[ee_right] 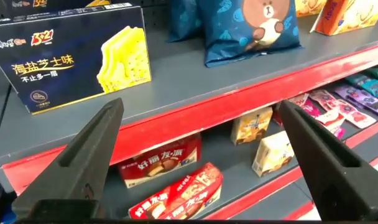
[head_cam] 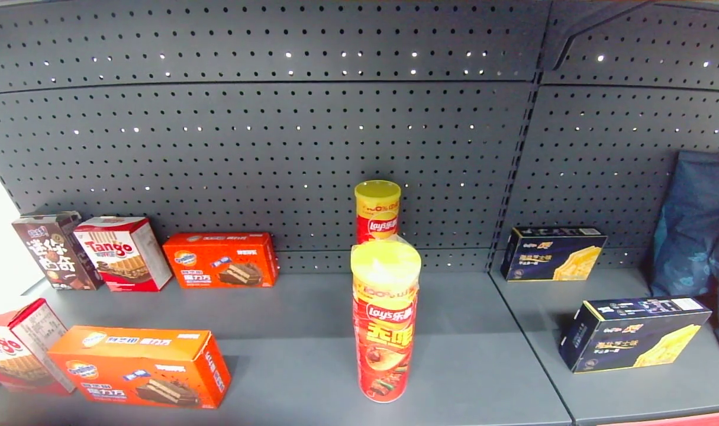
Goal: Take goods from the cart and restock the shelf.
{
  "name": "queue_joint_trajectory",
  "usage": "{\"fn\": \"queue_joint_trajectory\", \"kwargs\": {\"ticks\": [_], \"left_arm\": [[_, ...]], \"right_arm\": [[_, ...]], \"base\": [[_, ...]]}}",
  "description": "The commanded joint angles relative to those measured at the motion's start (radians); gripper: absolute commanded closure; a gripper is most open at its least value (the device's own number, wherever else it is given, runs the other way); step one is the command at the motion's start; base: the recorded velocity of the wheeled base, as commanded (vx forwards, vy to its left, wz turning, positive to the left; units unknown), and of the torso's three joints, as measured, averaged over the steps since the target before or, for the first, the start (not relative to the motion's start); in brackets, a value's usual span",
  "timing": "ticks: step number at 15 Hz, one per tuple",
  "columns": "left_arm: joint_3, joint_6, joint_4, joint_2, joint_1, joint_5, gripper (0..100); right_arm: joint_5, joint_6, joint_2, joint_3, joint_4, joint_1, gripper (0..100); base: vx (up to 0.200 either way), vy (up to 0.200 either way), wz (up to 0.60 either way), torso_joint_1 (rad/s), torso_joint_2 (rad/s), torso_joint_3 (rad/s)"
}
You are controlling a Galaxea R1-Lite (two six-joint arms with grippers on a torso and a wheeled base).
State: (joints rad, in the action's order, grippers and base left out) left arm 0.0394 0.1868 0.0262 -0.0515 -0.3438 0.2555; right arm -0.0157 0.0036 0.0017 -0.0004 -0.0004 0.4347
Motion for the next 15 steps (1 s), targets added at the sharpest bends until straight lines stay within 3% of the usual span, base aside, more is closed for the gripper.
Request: {"fn": "queue_joint_trajectory", "kwargs": {"ticks": [1,3,4,5,6,11,12,13,15], "left_arm": [[-0.029,-0.01,0.015,0.051,0.0,-0.002,0],[-0.03,-0.012,0.02,0.051,0.0,0.001,0],[-0.032,-0.012,0.023,0.051,0.0,0.002,0],[-0.032,-0.012,0.023,0.051,0.0,0.005,0],[-0.032,-0.01,0.021,0.051,0.0,0.01,0],[-0.033,-0.021,0.024,0.051,0.0,0.007,0],[-0.033,-0.061,0.024,0.051,0.0,0.011,0],[-0.033,-0.079,0.024,0.051,0.0,0.011,0],[-0.033,-0.089,0.024,0.051,0.0,0.007,0]], "right_arm": [[0.0,0.003,0.047,-0.007,0.016,-0.039,0],[0.0,0.001,0.268,-0.007,0.022,-0.295,0],[0.0,-0.001,0.254,-0.006,0.019,-0.343,0],[0.003,-0.001,0.057,0.0,0.0,-0.401,0],[0.008,0.001,-0.002,0.0,-0.003,-0.436,0],[0.008,-0.002,-0.002,0.0,-0.003,-0.438,0],[0.008,-0.002,-0.002,0.0,-0.003,-0.438,0],[0.008,-0.002,-0.002,0.0,-0.003,-0.438,0],[0.008,-0.002,-0.002,0.0,-0.001,-0.438,0]], "base": [[0.0,0.0,0.0,0.0,0.0,0.0],[0.0,0.0,0.0,0.0,0.0,0.0],[0.0,0.0,0.0,0.0,0.0,0.0],[0.0,0.0,0.0,0.0,0.0,0.0],[0.0,0.0,0.0,0.0,0.0,0.0],[0.0,0.0,0.0,0.0,0.0,0.0],[0.0,0.0,0.0,0.0,0.0,0.0],[0.0,0.0,0.0,0.0,0.0,0.0],[0.0,0.0,0.0,0.0,0.0,0.0]]}}
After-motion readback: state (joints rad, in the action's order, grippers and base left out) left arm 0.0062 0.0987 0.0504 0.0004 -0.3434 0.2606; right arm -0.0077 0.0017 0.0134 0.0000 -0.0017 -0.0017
